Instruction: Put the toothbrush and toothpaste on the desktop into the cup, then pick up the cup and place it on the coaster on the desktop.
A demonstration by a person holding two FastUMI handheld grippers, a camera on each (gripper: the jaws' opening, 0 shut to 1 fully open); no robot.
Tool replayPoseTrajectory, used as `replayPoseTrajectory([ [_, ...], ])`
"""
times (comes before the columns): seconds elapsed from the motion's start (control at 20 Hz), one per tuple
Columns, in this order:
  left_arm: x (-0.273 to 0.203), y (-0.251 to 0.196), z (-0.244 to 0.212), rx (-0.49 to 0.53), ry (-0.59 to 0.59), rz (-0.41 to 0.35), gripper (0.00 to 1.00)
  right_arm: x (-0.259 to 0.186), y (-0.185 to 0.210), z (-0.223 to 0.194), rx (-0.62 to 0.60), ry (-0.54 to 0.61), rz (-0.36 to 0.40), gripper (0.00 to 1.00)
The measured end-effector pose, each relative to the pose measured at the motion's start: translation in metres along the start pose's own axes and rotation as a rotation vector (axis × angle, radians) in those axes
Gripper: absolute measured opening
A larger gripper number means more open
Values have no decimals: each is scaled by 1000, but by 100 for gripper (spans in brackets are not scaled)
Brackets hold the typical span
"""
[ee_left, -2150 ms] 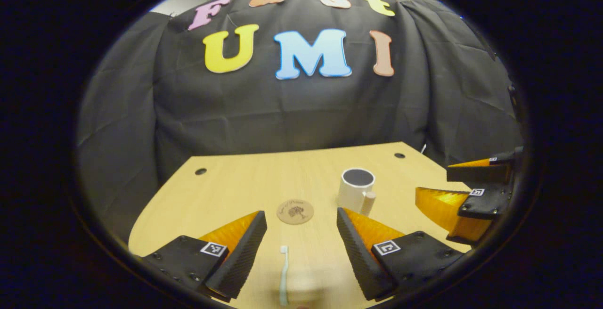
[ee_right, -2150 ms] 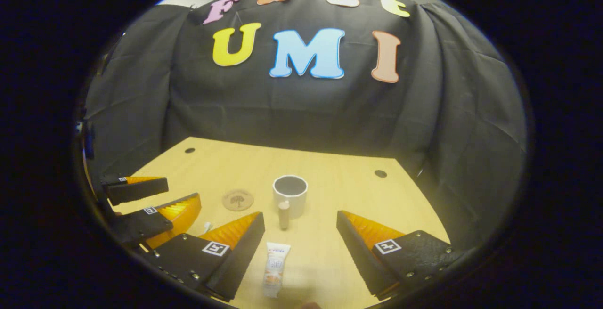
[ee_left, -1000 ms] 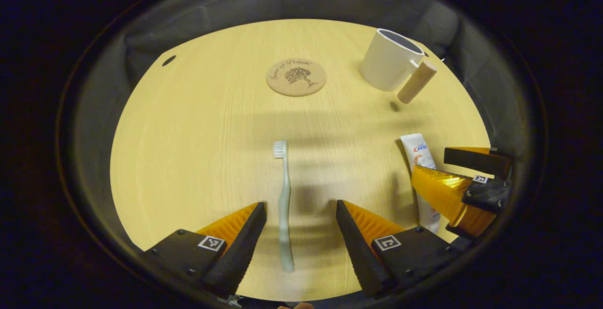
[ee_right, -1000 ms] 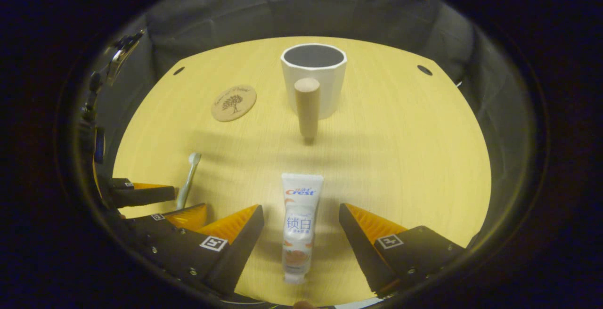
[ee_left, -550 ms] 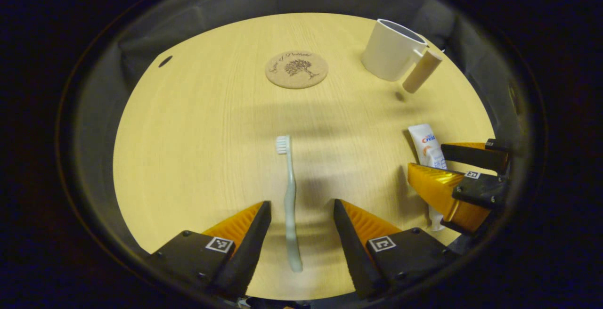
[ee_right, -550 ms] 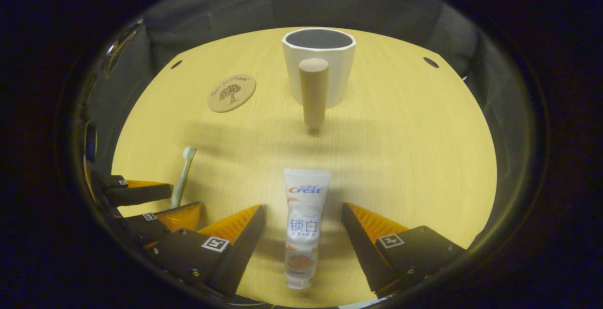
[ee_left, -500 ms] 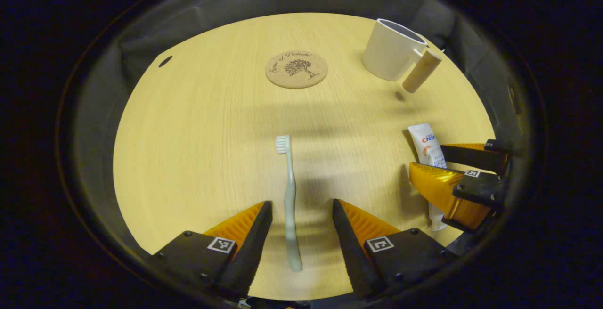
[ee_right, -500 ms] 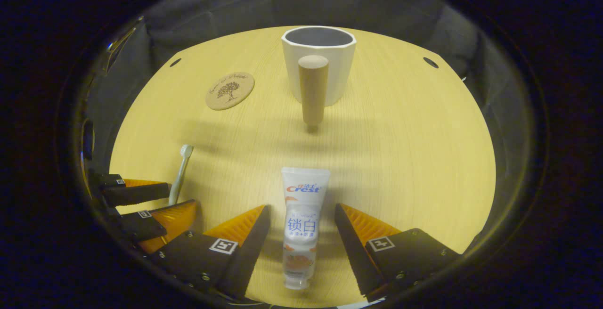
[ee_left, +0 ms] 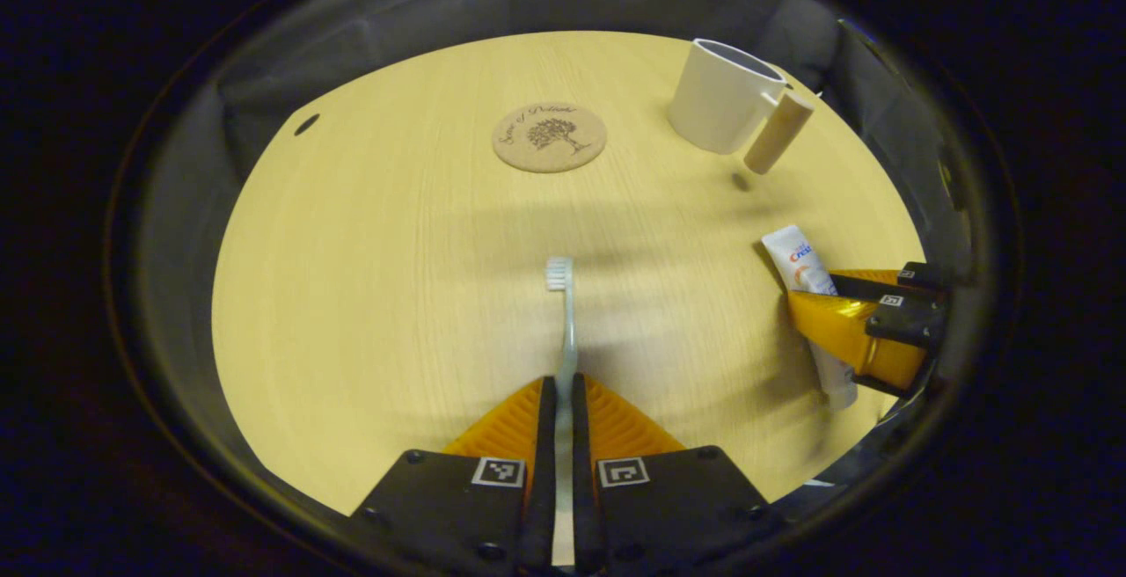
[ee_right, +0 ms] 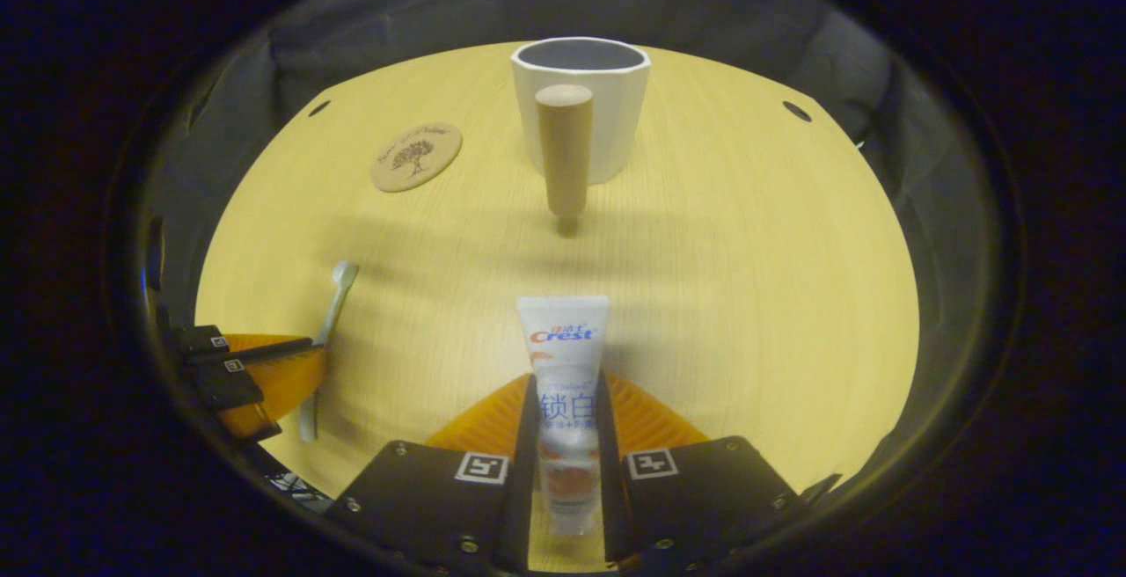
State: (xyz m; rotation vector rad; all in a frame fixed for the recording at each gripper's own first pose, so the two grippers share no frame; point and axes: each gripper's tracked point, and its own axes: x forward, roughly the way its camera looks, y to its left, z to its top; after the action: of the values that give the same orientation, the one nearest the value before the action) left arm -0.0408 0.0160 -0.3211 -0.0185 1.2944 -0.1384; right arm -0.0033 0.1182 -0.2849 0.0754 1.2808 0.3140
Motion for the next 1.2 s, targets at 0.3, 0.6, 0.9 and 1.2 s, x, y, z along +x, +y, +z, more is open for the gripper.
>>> replayPoseTrajectory([
  [0.3, 3, -1, 3, 12, -25, 7, 8, -3, 2, 1, 53, -37, 79, 21],
  [0.6, -2, 0, 2, 2, -64, -1, 8, -7, -1, 3, 83, -101, 134, 17],
  [0.9, -26, -8, 19, -30, -207, -39, 8, -36, -2, 16, 93, -240, 189, 16],
  [1.2, -60, -9, 33, -47, -337, -59, 8, -79, 1, 41, 92, -414, 221, 17],
])
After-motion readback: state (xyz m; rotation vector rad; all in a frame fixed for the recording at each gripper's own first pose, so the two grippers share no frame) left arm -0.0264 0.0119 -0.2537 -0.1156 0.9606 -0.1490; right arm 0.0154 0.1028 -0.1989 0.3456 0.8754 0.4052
